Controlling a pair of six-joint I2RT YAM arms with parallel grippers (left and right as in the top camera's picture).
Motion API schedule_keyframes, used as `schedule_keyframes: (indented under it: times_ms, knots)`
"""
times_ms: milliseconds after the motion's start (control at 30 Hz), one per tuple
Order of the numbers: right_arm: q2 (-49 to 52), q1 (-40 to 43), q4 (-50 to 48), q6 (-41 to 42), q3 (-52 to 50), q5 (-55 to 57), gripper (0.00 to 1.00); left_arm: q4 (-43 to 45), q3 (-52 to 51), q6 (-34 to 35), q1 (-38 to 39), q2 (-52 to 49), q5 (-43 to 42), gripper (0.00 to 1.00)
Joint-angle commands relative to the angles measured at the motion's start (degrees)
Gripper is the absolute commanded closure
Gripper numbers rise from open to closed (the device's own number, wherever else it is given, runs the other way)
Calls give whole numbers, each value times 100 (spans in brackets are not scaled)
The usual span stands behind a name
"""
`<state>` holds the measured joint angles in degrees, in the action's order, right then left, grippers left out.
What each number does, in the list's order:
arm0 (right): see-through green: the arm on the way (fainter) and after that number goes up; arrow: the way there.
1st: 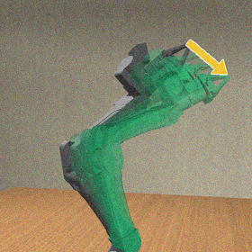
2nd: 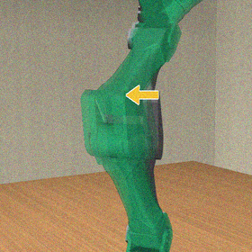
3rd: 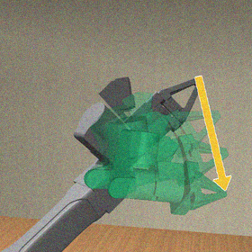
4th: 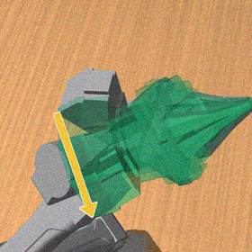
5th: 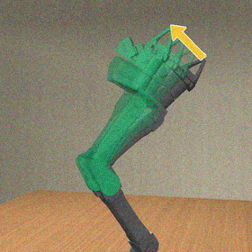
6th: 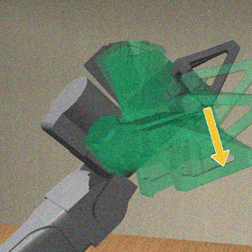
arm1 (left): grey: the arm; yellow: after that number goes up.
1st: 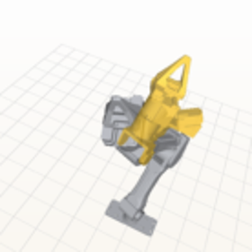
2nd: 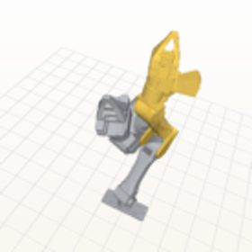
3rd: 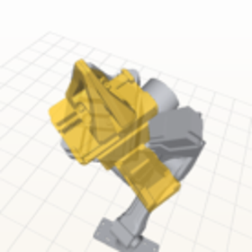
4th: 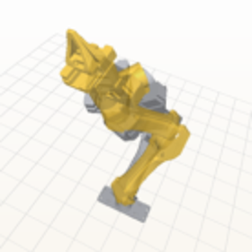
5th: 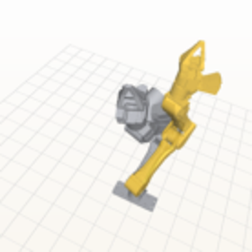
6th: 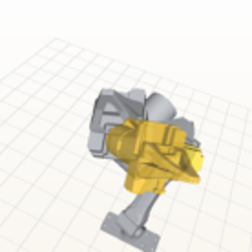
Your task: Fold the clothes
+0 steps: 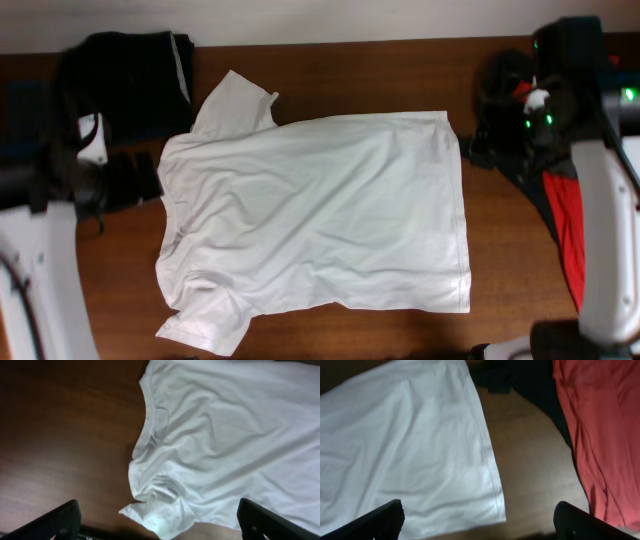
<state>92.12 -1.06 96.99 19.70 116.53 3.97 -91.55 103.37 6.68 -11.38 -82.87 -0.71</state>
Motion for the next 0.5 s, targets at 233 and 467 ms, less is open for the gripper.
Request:
schedule_keyframes:
  times_ms: [233, 467]
  knots:
    - [-2074, -4, -789, 72, -2918, -599, 1, 870, -3049, -197, 4, 2212, -660, 1]
    - [-2164, -4, -1390, 76, -4415, -953, 1, 1781, -4183, -55, 2, 1185, -656, 1]
